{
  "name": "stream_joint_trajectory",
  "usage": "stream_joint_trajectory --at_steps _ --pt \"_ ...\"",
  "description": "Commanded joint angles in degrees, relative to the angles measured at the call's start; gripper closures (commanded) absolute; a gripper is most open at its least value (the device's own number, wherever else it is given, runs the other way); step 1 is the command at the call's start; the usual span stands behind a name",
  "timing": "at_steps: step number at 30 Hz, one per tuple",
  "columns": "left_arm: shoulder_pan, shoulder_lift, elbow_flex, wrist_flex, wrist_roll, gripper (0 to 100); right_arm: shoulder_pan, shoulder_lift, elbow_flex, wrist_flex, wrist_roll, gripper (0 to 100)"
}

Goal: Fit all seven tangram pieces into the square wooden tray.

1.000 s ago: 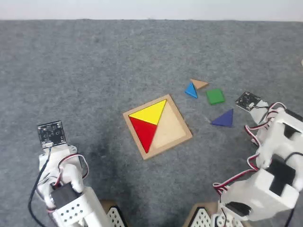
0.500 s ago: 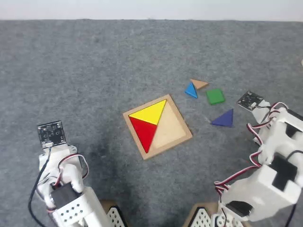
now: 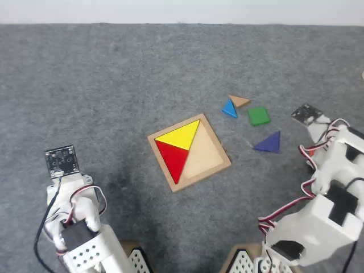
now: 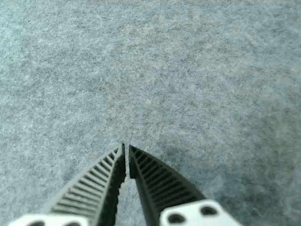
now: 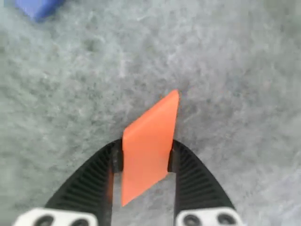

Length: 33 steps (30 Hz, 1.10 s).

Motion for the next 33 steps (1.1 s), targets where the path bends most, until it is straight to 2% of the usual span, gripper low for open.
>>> stream_joint_trajectory --at_steps 1,4,7,11,14,19,25,33 --pt "0.4 -0.3 -0.4 0.3 -0.6 98 -4.2 -8.2 -7.2 10.0 -13.6 97.9" --pt "0.4 -0.3 -0.4 0.3 -0.6 98 -11.5 -11.6 -11.2 21.0 -24.4 97.9" --pt "0.4 -0.3 -0.4 0.3 -0.6 98 -23.2 -12.4 -12.9 27.6 -34.0 98.0" --pt "0.4 -0.3 -0.4 0.3 -0.6 98 -40.5 -11.7 -12.7 26.1 -46.8 98.0" --pt "0.4 -0.3 -0.4 0.3 -0.6 98 -48.0 -8.7 -13.0 21.4 -55.6 99.4" --pt "0.4 -0.3 -0.4 0.3 -0.6 98 -52.7 0.4 -13.2 13.8 -65.0 99.1" --pt "0.4 -0.3 -0.4 0.3 -0.6 98 -55.8 8.0 -20.0 13.0 -72.6 99.1" --pt "0.4 -0.3 -0.4 0.3 -0.6 98 -56.8 11.8 -26.6 12.5 -74.4 99.1"
